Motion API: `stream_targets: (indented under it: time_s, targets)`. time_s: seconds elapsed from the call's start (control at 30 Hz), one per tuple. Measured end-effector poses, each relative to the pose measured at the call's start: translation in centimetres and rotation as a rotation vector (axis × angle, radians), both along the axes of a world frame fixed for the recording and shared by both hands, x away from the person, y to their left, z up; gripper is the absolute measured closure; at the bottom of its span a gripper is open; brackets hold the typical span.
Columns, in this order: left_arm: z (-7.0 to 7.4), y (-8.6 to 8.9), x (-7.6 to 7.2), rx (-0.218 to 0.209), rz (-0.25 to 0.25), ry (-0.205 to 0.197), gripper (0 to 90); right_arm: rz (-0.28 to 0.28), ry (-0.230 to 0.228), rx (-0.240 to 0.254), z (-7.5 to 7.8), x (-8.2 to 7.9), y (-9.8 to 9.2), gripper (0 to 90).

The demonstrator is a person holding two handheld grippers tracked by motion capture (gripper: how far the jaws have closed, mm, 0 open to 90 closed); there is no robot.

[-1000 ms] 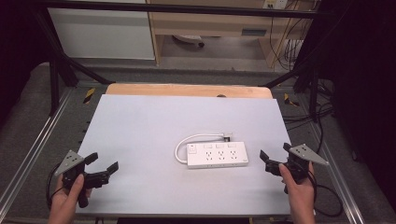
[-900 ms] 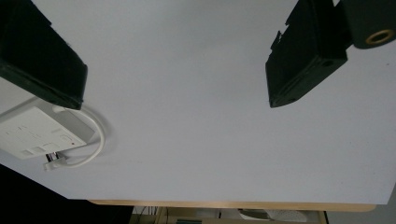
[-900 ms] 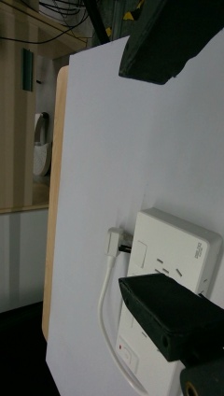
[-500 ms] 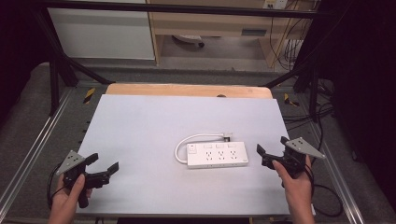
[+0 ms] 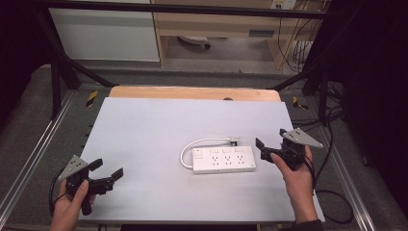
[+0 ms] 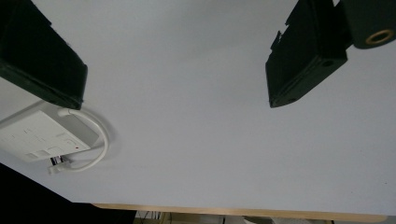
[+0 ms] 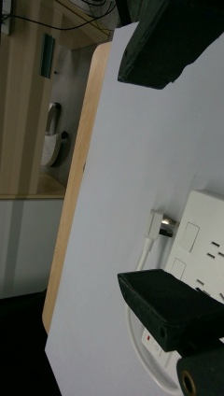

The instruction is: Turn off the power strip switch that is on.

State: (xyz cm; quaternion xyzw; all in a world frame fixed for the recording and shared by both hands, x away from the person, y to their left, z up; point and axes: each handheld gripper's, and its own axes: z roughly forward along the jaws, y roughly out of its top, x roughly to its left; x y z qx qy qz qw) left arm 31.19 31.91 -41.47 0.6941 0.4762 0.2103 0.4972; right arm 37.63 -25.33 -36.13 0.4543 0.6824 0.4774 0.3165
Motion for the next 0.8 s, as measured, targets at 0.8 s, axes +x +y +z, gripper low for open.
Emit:
stream_targets:
  time_s: [0.8]
  targets:
    - [-0.1,-0.1,0.1,0.009,0.016,0.007,5.8,0.121,0.045,-0.04,-0.1,2.5,4.7,4.4]
